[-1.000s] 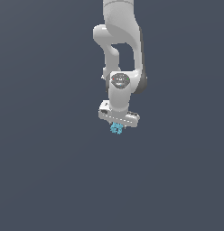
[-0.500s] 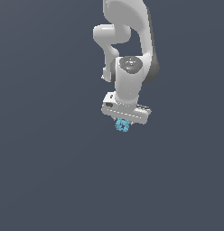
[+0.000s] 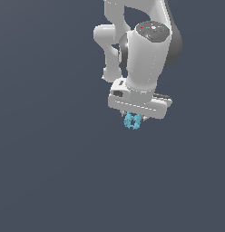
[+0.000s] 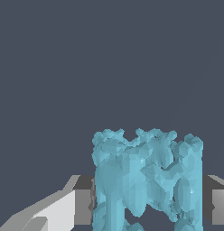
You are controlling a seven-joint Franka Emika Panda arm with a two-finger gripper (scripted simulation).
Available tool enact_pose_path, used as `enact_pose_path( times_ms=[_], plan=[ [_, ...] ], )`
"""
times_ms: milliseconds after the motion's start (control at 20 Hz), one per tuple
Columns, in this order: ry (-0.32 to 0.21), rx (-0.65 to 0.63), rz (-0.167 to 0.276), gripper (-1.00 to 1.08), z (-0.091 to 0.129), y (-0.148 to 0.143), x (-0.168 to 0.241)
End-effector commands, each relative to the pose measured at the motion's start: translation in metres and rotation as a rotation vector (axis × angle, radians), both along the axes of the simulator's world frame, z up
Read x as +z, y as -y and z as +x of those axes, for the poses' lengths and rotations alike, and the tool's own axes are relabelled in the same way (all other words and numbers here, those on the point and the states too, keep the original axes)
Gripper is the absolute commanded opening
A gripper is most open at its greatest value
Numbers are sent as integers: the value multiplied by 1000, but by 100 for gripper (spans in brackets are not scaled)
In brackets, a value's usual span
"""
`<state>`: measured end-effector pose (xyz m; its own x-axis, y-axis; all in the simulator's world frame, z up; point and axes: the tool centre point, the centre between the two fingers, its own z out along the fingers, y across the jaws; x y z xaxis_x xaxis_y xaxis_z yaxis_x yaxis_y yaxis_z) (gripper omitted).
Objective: Pick up the object and move it to a goal position.
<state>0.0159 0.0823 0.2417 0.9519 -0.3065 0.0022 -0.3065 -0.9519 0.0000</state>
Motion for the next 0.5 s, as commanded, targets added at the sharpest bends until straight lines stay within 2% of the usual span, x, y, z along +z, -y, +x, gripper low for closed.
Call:
enact_pose_path(
  times_ms=[0, 450],
  plan=[
    [-1, 0, 0, -100, 9, -6, 20],
    [-2, 0, 0, -100, 35, -24, 74]
  ],
)
